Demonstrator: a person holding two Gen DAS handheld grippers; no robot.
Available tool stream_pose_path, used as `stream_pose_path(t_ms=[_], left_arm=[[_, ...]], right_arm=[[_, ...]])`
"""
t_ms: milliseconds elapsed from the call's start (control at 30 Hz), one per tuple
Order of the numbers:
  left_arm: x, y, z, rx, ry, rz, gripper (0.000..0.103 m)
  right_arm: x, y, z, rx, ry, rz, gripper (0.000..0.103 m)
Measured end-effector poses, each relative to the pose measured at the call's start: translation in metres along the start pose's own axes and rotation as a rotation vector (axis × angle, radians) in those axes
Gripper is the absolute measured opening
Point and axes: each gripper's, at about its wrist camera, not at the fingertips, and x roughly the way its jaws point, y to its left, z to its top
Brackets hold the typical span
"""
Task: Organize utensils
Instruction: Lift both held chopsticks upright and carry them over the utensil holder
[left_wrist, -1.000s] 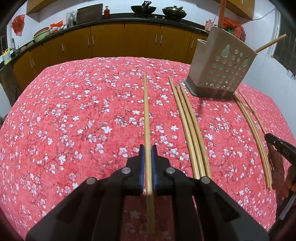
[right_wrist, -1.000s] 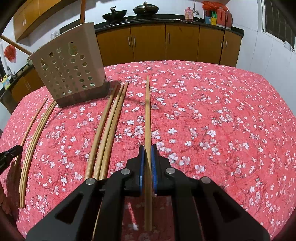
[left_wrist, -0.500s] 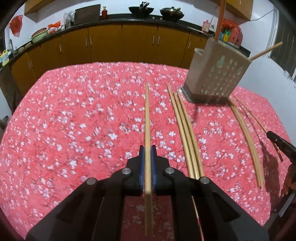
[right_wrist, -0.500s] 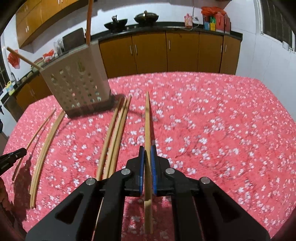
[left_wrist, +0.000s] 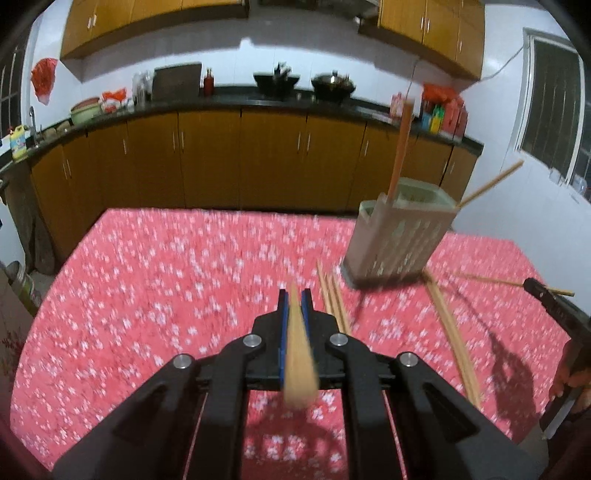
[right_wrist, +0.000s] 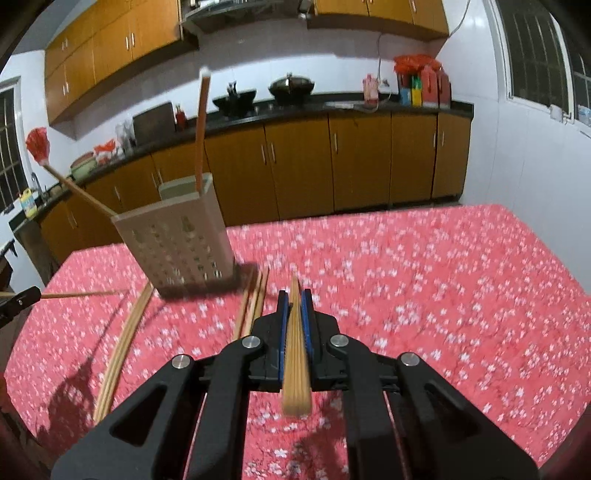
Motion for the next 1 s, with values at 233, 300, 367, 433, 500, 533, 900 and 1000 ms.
stream_pose_path(t_ms=[233, 300, 367, 433, 500, 533, 900, 1000], left_arm=[[-0.023, -0.003, 0.018, -0.021, -0.09, -0.017, 0.008], [-0.025, -0.003, 0.022, -0.02, -0.099, -0.019, 0.008], [-0.026, -0.005, 0.024, -0.016, -0.105, -0.02, 0.008], [-0.028, -0.004, 0.025, -0.012, -0.107, -0.022, 0.008], [-0.027, -0.003, 0.025, -0.012, -0.108, -0.023, 0.008], [-0.027, -0.003, 0.025, -0.013, -0.108, -0.025, 0.008], [-0.062, -0.029, 0.046, 0.02, -0.193, -0.147, 0.008], [-0.076, -0.045, 0.057, 0.041, -0.242, -0.196, 0.008]], right_arm=[[-0.011, 0.0, 0.012, 0.009, -0.058, 0.005, 0.008], [-0.012, 0.001, 0.014, 0.008, -0.065, 0.005, 0.008], [-0.013, 0.001, 0.014, 0.006, -0.072, 0.006, 0.008], [-0.014, 0.001, 0.015, 0.004, -0.078, 0.006, 0.008], [-0.015, 0.002, 0.015, 0.002, -0.082, 0.007, 0.008], [-0.016, 0.002, 0.017, 0.001, -0.085, 0.009, 0.008], [-0.068, 0.016, 0.064, 0.015, -0.21, 0.202, 0.008], [-0.082, 0.026, 0.077, 0.008, -0.249, 0.266, 0.008]])
